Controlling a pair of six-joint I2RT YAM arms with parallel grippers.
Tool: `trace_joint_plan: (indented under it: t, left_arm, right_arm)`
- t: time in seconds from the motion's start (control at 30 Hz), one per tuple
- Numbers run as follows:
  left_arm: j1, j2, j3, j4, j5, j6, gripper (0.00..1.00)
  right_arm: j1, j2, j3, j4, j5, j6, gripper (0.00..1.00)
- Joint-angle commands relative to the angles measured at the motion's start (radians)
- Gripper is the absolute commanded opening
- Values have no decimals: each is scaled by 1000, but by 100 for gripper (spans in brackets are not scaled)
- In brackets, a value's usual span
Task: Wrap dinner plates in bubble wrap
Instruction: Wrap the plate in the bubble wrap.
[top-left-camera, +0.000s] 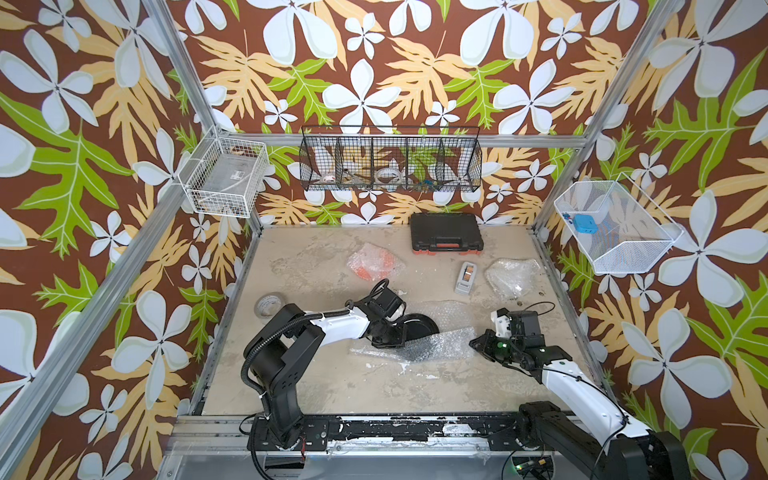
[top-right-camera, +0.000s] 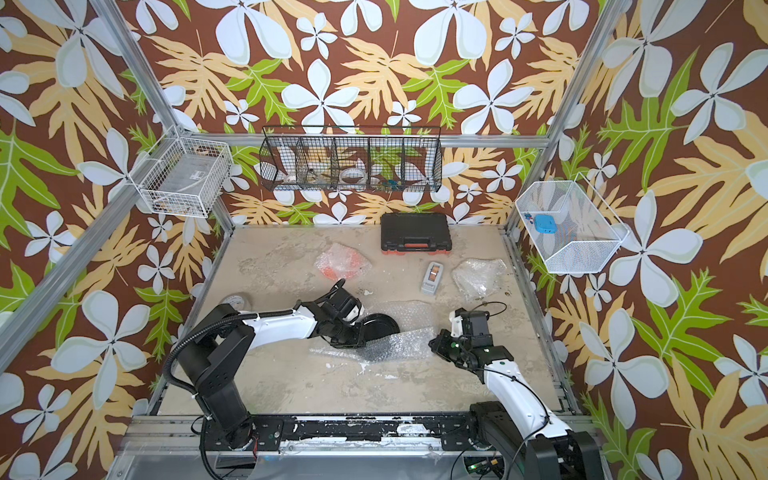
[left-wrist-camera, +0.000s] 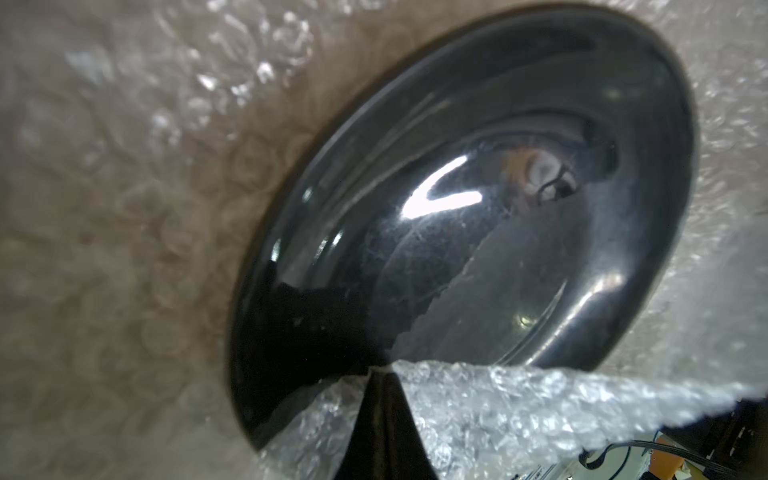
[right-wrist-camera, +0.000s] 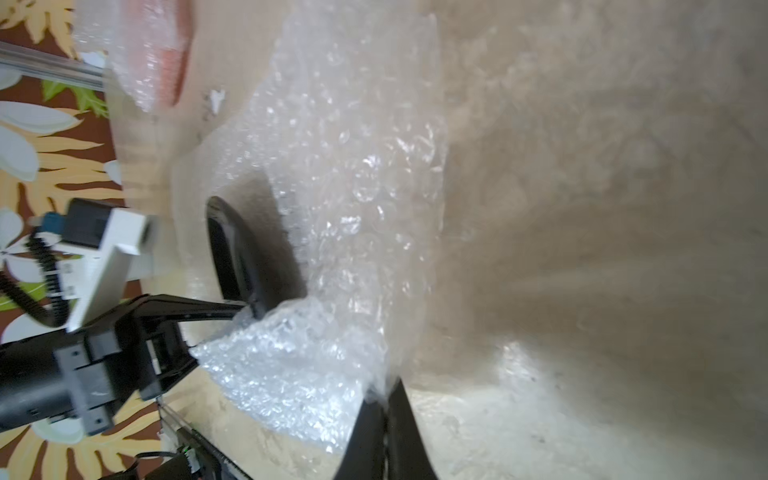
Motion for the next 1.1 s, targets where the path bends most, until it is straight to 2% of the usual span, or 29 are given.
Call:
trace_joint_plan:
  t: [0.0, 0.1, 0.23, 0.43, 0.53, 0.83, 1.07]
  left_arm:
    - [-1, 14, -2, -70, -27, -10, 6]
    - [-1, 15, 4, -74, -21, -9, 6]
    - [-1, 23, 2, -81, -19, -4, 6]
    - [-1, 32, -5, -78, -13, 0, 5]
    - [-2, 31, -3, -78, -12, -1, 5]
    - [-2, 18, -8, -79, -8, 3, 5]
    - [-2, -81, 67, -164, -56, 3, 5]
  right_arm:
    - [26, -32, 56, -42, -54, 24, 0]
    - [86, -47, 98, -12, -84, 91, 0]
    - [222, 6, 139, 93, -75, 181, 0]
    - [391, 177, 202, 247, -11, 240, 0]
    - [442, 291, 216, 331, 1, 254, 0]
    - [476, 594, 209, 528, 11, 262, 0]
    - [476, 675, 172, 513, 79, 259, 0]
